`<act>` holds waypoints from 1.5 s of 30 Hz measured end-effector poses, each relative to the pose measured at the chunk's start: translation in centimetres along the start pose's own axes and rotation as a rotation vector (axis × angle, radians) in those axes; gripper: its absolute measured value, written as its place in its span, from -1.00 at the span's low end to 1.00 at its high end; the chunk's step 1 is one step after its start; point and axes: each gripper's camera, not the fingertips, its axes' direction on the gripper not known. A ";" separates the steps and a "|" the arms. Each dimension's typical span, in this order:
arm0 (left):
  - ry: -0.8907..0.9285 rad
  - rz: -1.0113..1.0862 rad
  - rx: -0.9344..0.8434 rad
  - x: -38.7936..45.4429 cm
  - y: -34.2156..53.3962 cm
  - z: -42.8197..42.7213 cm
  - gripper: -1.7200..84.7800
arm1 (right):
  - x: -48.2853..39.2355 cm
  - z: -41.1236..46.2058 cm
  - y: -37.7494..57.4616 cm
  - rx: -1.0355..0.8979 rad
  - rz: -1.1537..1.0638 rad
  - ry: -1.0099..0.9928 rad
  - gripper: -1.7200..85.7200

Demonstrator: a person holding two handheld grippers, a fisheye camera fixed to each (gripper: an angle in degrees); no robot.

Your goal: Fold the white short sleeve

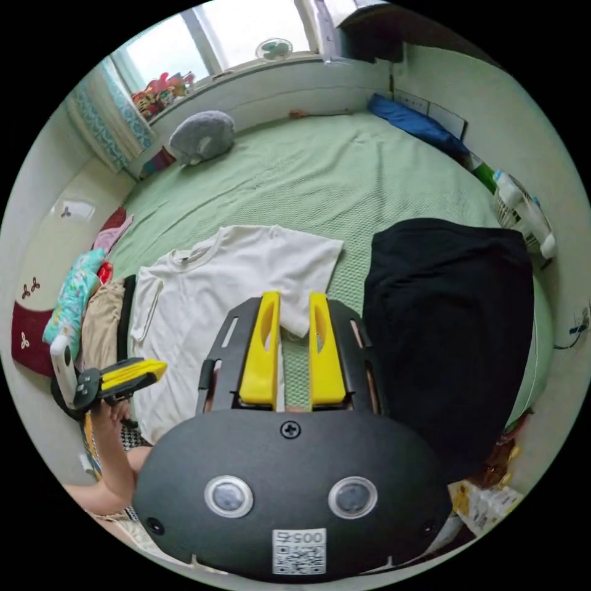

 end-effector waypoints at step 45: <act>0.027 -0.040 -0.030 -1.4 -4.0 0.2 -0.97 | -13.7 -0.2 -2.8 -0.004 -0.326 0.025 -0.72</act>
